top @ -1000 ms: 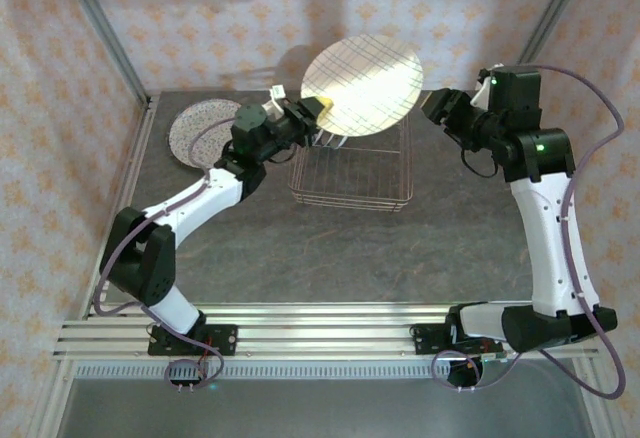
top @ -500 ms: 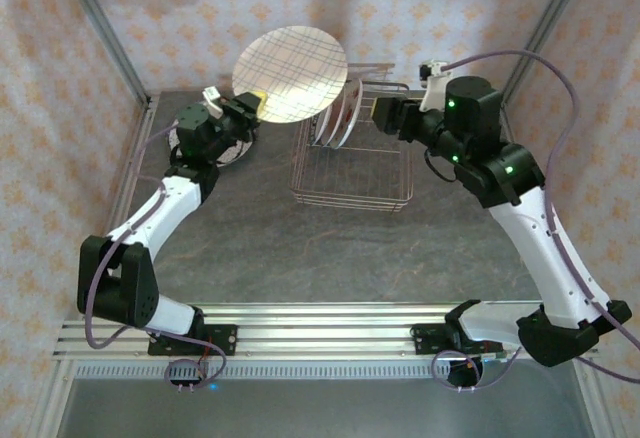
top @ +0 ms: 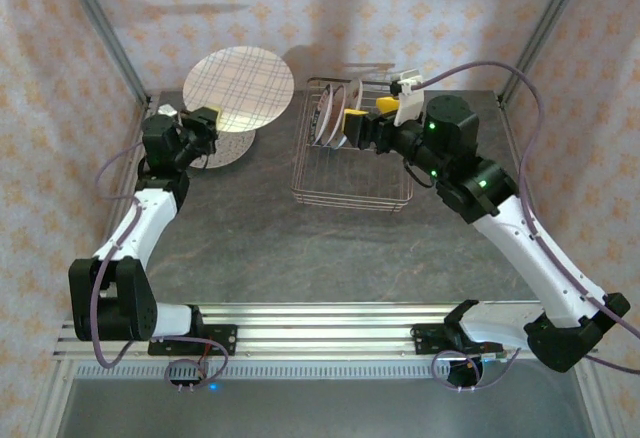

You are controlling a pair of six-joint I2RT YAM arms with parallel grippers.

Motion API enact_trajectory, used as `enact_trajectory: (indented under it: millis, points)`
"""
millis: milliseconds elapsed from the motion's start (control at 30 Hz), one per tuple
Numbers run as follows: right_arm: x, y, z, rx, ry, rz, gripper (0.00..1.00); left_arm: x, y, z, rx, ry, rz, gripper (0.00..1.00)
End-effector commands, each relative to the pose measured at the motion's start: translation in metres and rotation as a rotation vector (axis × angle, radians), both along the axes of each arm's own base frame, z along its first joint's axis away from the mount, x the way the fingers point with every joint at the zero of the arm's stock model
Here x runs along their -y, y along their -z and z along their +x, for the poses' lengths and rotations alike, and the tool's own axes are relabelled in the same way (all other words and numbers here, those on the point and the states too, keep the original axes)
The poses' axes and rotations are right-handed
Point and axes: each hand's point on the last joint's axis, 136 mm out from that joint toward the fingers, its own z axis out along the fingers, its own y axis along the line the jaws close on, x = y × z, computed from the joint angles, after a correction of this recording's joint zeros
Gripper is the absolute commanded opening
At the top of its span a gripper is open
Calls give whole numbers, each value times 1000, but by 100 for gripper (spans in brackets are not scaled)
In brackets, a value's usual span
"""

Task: Unload the plates from the dish rack

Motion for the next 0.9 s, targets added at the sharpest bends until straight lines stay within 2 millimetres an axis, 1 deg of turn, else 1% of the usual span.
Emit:
enact_trajectory:
  millis: [0,33,67,100,267,300,567,733,867]
  points:
    - [-5,-21,-6,98,-20,38,88,-22,-1,-10,6,-85,86,0]
    - [-6,-19,-5,95,-20,37,90,-29,3,-11,-9,-106,105,0]
    - [-7,-17,-3,89,-18,37,97,-34,8,-12,-15,-124,115,0]
    - [-8,-17,-3,83,-18,35,99,-40,13,-13,-20,-145,120,0]
    - [-13,-21,-7,91,-54,48,99,-59,35,-14,-51,-201,138,0]
    - [-18,-15,-2,75,-62,37,99,-62,38,-14,-57,-209,148,0]
    - [-25,-12,-3,64,-93,35,99,-92,66,-17,-81,-295,177,0]
    - [-27,-14,-6,63,-114,29,99,-101,76,-4,-60,-323,175,0]
    - [-28,-12,-8,57,-125,24,99,-107,85,6,-49,-338,169,0]
